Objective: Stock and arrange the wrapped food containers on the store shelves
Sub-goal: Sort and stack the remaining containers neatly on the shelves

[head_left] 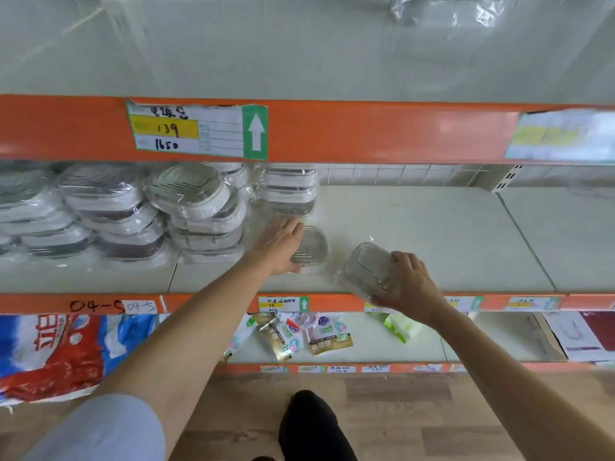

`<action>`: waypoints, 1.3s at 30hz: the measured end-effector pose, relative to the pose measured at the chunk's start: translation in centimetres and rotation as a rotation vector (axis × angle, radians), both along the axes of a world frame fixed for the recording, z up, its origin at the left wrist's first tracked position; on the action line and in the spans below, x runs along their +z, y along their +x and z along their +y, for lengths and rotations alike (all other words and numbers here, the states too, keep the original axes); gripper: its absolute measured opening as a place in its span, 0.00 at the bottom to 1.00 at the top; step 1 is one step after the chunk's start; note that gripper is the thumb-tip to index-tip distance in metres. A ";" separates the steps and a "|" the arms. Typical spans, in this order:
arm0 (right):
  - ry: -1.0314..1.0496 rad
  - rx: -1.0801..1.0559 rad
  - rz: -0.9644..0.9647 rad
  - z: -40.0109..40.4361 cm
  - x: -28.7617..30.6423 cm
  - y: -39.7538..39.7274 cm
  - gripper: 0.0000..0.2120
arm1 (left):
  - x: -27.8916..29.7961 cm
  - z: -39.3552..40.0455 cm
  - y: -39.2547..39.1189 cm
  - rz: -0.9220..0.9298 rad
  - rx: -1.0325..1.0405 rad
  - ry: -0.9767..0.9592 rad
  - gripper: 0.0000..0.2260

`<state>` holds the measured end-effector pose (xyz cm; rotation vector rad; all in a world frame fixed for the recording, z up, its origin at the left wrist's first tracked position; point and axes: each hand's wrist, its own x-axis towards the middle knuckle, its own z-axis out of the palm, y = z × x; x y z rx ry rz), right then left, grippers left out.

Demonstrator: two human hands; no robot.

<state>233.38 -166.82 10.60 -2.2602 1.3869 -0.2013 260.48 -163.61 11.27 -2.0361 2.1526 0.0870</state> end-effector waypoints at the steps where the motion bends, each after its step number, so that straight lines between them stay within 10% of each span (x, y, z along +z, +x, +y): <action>1: 0.006 0.012 0.015 0.5 0.5 -0.1 0.43 | 0.4 0.8 -0.2 -0.014 -0.021 -0.009 0.42; 21: -0.184 0.174 0.002 15.3 22.7 -4.0 0.45 | 23.7 21.8 -0.9 0.074 0.006 -0.016 0.43; 31: -0.366 0.155 -0.137 7.2 33.6 -3.7 0.46 | 32.9 15.3 -1.4 0.153 0.034 -0.387 0.42; 39: -0.222 0.233 -0.104 -4.8 34.1 -1.4 0.45 | 33.2 4.5 -1.0 0.406 0.237 -0.278 0.37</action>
